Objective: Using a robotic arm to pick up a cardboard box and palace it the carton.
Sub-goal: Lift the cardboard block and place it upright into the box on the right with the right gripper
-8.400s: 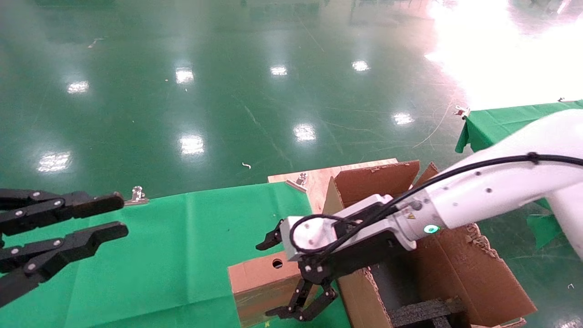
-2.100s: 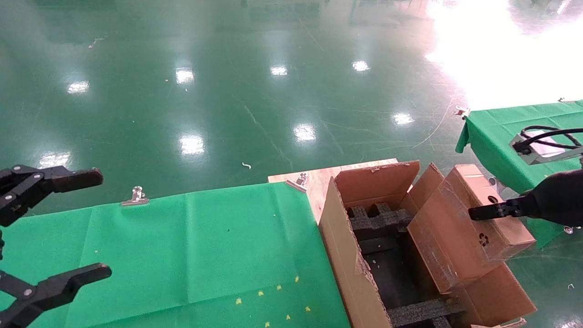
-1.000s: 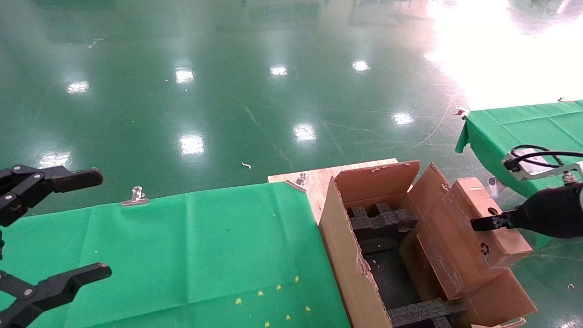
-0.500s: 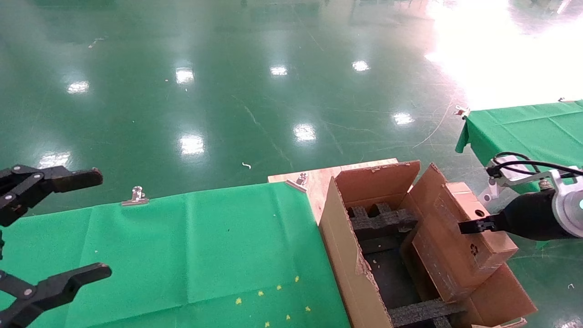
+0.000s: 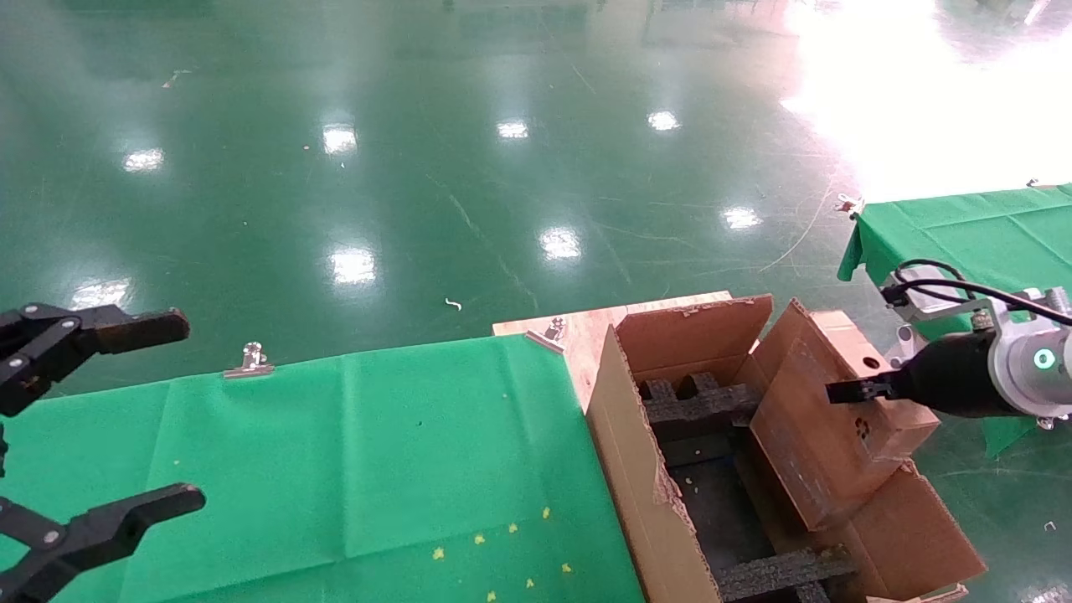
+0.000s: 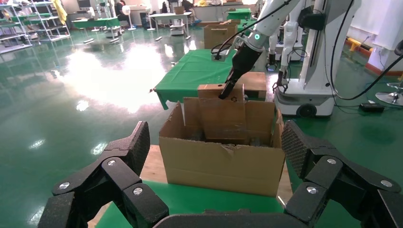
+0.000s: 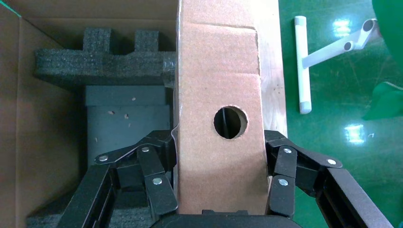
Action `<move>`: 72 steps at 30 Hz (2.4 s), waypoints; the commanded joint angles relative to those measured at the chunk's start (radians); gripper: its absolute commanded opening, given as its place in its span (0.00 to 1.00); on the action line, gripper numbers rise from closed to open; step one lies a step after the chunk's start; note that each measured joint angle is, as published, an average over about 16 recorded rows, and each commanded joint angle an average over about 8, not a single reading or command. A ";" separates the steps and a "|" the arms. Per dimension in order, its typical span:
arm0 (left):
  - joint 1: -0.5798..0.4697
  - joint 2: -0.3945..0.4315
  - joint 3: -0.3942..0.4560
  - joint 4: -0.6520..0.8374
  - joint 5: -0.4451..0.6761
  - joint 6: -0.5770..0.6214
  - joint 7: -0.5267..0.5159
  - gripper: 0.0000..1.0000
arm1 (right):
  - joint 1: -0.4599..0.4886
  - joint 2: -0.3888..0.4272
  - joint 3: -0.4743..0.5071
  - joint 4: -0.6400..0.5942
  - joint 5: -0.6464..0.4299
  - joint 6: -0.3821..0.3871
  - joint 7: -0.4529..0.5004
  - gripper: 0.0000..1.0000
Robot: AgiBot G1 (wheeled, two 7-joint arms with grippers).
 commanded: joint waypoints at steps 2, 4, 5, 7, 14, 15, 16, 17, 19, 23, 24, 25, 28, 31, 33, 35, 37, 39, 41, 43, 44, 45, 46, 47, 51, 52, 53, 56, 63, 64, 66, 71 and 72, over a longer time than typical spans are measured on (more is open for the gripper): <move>0.000 0.000 0.000 0.000 0.000 0.000 0.000 1.00 | -0.001 -0.005 -0.001 -0.001 -0.014 0.006 0.011 0.00; 0.000 0.000 0.000 0.000 0.000 0.000 0.000 1.00 | -0.006 -0.006 -0.004 0.002 -0.017 0.009 0.015 0.00; 0.000 0.000 0.000 0.000 0.000 0.000 0.000 1.00 | -0.009 -0.006 -0.006 0.003 -0.018 0.011 0.018 0.00; 0.000 0.000 0.000 0.000 0.000 0.000 0.000 1.00 | -0.017 -0.008 -0.009 0.005 -0.023 0.019 0.024 0.00; 0.000 0.000 0.000 0.000 0.000 0.000 0.000 1.00 | -0.060 -0.015 -0.028 0.010 -0.051 0.077 0.061 0.00; 0.000 0.000 0.000 0.000 0.000 0.000 0.000 1.00 | -0.068 -0.016 -0.031 0.010 -0.056 0.088 0.069 0.00; 0.000 0.000 0.000 0.000 0.000 0.000 0.000 1.00 | -0.076 -0.016 -0.034 0.011 -0.061 0.099 0.077 0.00; 0.000 0.000 0.000 0.000 0.000 0.000 0.000 1.00 | -0.084 -0.017 -0.037 0.011 -0.067 0.110 0.087 0.00; 0.000 0.000 0.000 0.000 0.000 0.000 0.000 1.00 | -0.099 -0.020 -0.043 0.011 -0.078 0.130 0.105 0.00; 0.000 0.000 0.000 0.000 0.000 0.000 0.000 1.00 | -0.126 -0.028 -0.054 0.013 -0.099 0.161 0.138 0.00; 0.000 0.000 0.000 0.000 0.000 0.000 0.000 1.00 | -0.133 -0.030 -0.057 0.013 -0.103 0.167 0.145 0.00; 0.000 0.000 0.000 0.000 0.000 0.000 0.000 1.00 | -0.139 -0.032 -0.060 0.013 -0.106 0.171 0.151 0.00; 0.000 0.000 0.000 0.000 0.000 0.000 0.000 1.00 | -0.156 -0.040 -0.068 0.011 -0.114 0.182 0.167 0.00; 0.000 0.000 0.000 0.000 0.000 0.000 0.000 1.00 | -0.171 -0.049 -0.075 0.007 -0.121 0.188 0.182 0.00; 0.000 0.000 0.000 0.000 0.000 0.000 0.000 1.00 | -0.181 -0.057 -0.080 0.004 -0.126 0.189 0.192 0.00; 0.000 0.000 0.000 0.000 0.000 0.000 0.000 1.00 | -0.190 -0.065 -0.085 0.000 -0.130 0.189 0.201 0.00; 0.000 0.000 0.000 0.000 0.000 0.000 0.000 1.00 | -0.199 -0.073 -0.090 -0.003 -0.135 0.190 0.210 0.00; 0.000 0.000 0.000 0.000 0.000 0.000 0.000 1.00 | -0.209 -0.082 -0.095 -0.007 -0.138 0.191 0.219 0.00; 0.000 0.000 0.000 0.000 0.000 0.000 0.000 1.00 | -0.220 -0.091 -0.099 -0.012 -0.141 0.192 0.229 0.00; 0.000 0.000 0.000 0.000 0.000 0.000 0.000 1.00 | -0.229 -0.102 -0.103 -0.020 -0.142 0.192 0.239 0.00; 0.000 0.000 0.000 0.000 0.000 0.000 0.000 1.00 | -0.234 -0.107 -0.105 -0.024 -0.142 0.192 0.244 0.00; 0.000 0.000 0.000 0.000 0.000 0.000 0.000 1.00 | -0.239 -0.113 -0.107 -0.029 -0.142 0.192 0.249 0.00; 0.000 0.000 0.000 0.000 0.000 0.000 0.000 1.00 | -0.243 -0.119 -0.109 -0.034 -0.142 0.192 0.254 0.00; 0.000 0.000 0.000 0.000 0.000 0.000 0.000 1.00 | -0.248 -0.125 -0.110 -0.039 -0.142 0.192 0.259 0.00; 0.000 0.000 0.000 0.000 0.000 0.000 0.000 1.00 | -0.267 -0.151 -0.116 -0.066 -0.140 0.196 0.277 0.00; 0.000 0.000 0.000 0.000 0.000 0.000 0.000 1.00 | -0.271 -0.157 -0.117 -0.073 -0.139 0.198 0.281 0.00; 0.000 0.000 0.000 0.000 0.000 0.000 0.000 1.00 | -0.276 -0.164 -0.118 -0.080 -0.138 0.199 0.283 0.00; 0.000 0.000 0.000 0.000 0.000 0.000 0.000 1.00 | -0.288 -0.183 -0.121 -0.102 -0.136 0.205 0.289 0.00; 0.000 0.000 0.000 0.000 0.000 0.000 0.000 1.00 | -0.311 -0.231 -0.126 -0.155 -0.122 0.210 0.287 0.00; 0.000 0.000 0.000 0.000 0.000 0.000 0.000 1.00 | -0.315 -0.237 -0.126 -0.162 -0.119 0.210 0.286 0.00; 0.000 0.000 0.000 0.000 0.000 0.000 0.000 1.00 | -0.320 -0.248 -0.127 -0.175 -0.112 0.209 0.282 0.00; 0.000 0.000 0.000 0.000 0.000 0.000 0.000 1.00 | -0.335 -0.271 -0.130 -0.210 -0.092 0.209 0.267 0.00; 0.000 0.000 0.000 0.000 0.000 0.000 0.000 1.00 | -0.338 -0.275 -0.130 -0.217 -0.088 0.209 0.264 0.00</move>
